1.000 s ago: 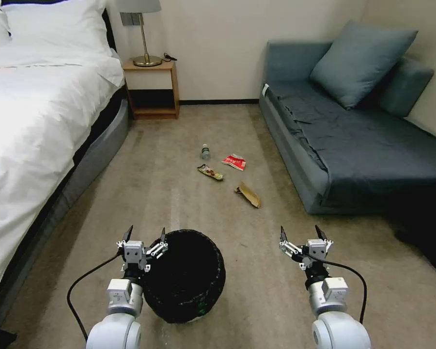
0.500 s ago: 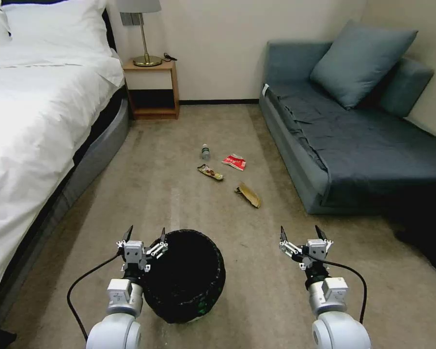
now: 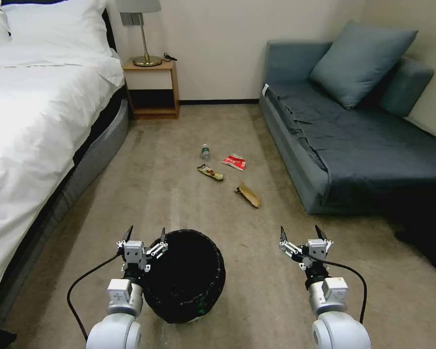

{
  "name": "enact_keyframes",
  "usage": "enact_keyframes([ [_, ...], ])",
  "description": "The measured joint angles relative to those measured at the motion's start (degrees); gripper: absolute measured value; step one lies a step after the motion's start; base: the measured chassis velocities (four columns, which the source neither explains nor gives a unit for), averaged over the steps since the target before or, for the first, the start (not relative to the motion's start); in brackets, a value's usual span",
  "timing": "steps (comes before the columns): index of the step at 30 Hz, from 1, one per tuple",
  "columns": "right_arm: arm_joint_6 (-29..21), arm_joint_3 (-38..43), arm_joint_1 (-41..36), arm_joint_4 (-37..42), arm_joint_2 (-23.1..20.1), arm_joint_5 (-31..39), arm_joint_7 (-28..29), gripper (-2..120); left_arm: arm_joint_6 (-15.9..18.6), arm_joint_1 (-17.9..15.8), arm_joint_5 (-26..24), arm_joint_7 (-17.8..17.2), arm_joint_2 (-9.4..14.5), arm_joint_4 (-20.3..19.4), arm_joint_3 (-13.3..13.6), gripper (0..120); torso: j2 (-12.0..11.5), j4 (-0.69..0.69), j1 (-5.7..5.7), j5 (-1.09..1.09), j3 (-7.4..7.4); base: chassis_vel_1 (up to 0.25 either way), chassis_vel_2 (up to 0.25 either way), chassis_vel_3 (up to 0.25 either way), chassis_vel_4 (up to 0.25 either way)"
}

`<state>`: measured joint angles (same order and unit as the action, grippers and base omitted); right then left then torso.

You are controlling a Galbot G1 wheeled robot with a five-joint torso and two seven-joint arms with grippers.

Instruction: Pick up the trash bin, then pick up the garbage on the floor and place it into the trash bin.

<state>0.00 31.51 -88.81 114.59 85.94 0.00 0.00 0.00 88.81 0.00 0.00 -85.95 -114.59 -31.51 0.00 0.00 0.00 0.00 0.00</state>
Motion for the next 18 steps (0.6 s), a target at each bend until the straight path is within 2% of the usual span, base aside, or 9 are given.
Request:
enact_keyframes([
  [4, -0.05, -0.02, -0.06, 0.13, 0.06, -0.11, 0.17, 100, 0.79, 0.06, -0.45, 0.13, -0.53, -0.6, -0.37, 100, 0.0, -0.01, 0.0, 0.0, 0.0, 0.0, 0.0, 0.0, 0.0],
  [7, -1.86, -0.4, -1.51, 3.22, 1.35, -2.09, 3.34, 100, 7.44, 0.72, -3.92, 2.02, -5.1, -5.81, -3.1, 100, 0.0, 0.02, 0.0, 0.02, 0.0, 0.0, 0.0, 0.0, 0.0],
  [8, -1.86, -0.4, -1.51, 3.22, 1.35, -2.09, 3.34, 100, 7.44, 0.72, -3.92, 2.02, -5.1, -5.81, -3.1, 100, 0.0, 0.02, 0.0, 0.02, 0.0, 0.0, 0.0, 0.0, 0.0],
  [9, -3.61, -0.77, -2.98, 6.13, 2.61, -4.03, 6.32, 100, 9.73, 1.21, -4.61, 2.06, -5.64, -7.74, -3.23, 100, 0.0, 0.01, 0.0, -0.01, 0.0, 0.0, 0.0, 0.0, 0.0],
  [12, -6.62, -1.45, -5.36, 11.12, 4.77, -7.3, 11.46, 100, 11.36, 1.58, -4.8, 1.69, -4.88, -10.06, -3.07, 100, 0.0, 0.0, 0.0, 0.01, 0.0, 0.0, 0.0, 0.0, 0.0],
  [13, -8.13, -1.69, -6.62, 13.6, 5.89, -8.96, 14.09, 100, 12.66, 2.04, -4.59, 1.11, -3.92, -11.68, -3.2, 100, 0.0, -0.02, 0.0, -0.05, 0.0, 0.0, 0.0, 0.0, 0.0],
  [16, -8.84, -1.81, -7.05, 14.53, 6.17, -9.31, 14.83, 100, 14.32, 2.5, -4.74, 0.23, -3.12, -13.65, -3.3, 100, 0.0, 0.01, 0.0, 0.04, 0.0, 0.0, 0.0, 0.0, 0.0],
  [18, -10.66, -1.25, -9.59, 18.55, 3.99, -7.11, 14.83, 100, 20.02, 3.21, -6.53, -2.49, -1.67, -17.86, -3.41, 100, 0.0, 0.0, 0.0, -0.06, 0.0, 0.0, 0.0, 0.0, 0.0],
])
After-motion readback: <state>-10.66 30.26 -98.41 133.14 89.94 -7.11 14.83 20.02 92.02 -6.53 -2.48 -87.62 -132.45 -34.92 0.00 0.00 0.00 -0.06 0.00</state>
